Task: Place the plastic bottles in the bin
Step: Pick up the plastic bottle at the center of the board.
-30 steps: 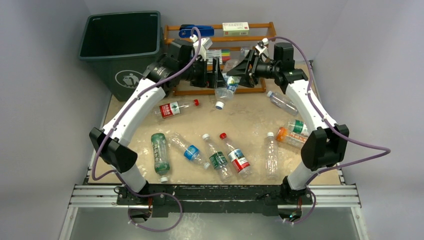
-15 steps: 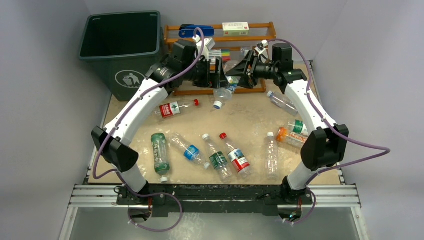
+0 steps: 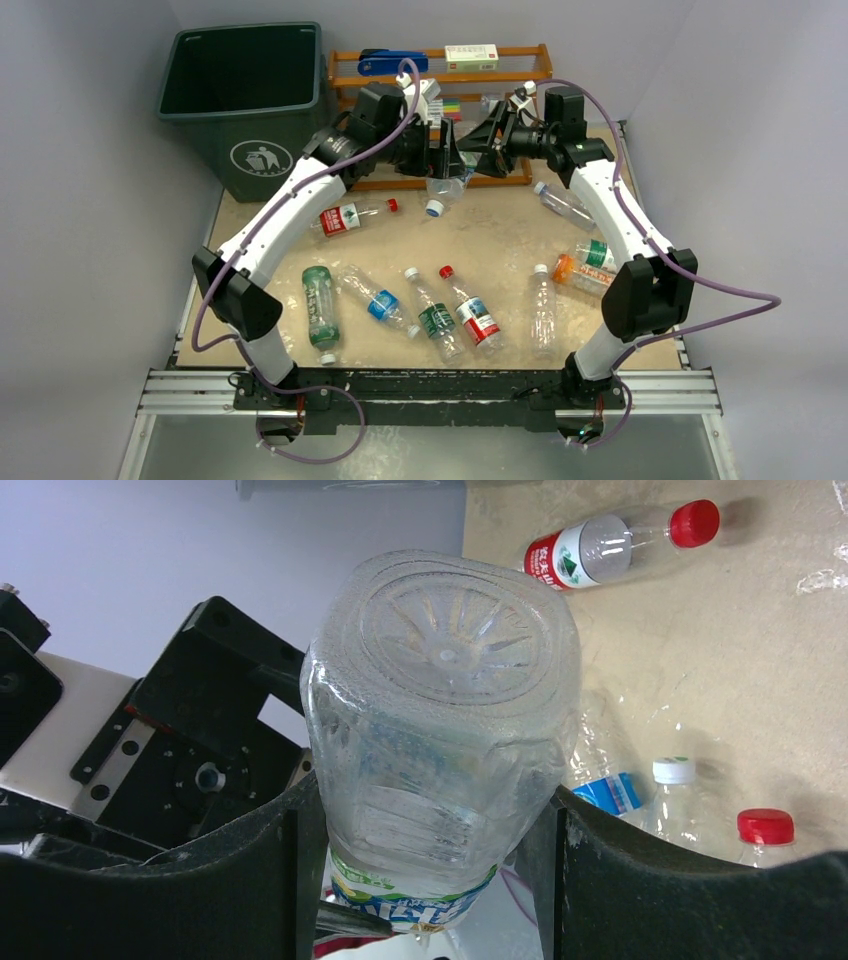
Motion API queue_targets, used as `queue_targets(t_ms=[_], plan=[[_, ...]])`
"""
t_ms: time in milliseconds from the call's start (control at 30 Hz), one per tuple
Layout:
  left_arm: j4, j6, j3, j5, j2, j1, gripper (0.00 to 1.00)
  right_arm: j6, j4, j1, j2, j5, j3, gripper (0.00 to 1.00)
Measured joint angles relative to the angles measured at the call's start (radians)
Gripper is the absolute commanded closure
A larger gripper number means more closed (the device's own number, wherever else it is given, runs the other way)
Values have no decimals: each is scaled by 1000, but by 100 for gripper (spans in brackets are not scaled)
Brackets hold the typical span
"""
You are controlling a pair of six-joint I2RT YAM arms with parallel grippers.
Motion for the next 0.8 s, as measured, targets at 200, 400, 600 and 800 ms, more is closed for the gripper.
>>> queue_targets(t_ms=[200, 400, 600, 800], plan=[[2, -2, 0, 3, 9, -10, 35, 9, 0, 0, 0, 0, 4, 51], [8, -8, 0, 5, 9, -11, 45, 11, -1, 0, 0, 1, 6, 46], [10, -8, 0, 8, 11, -11, 46, 13, -2, 0, 0, 1, 6, 7], [10, -8, 0, 11, 22, -5, 46, 19, 10, 0, 0, -21, 8, 0]])
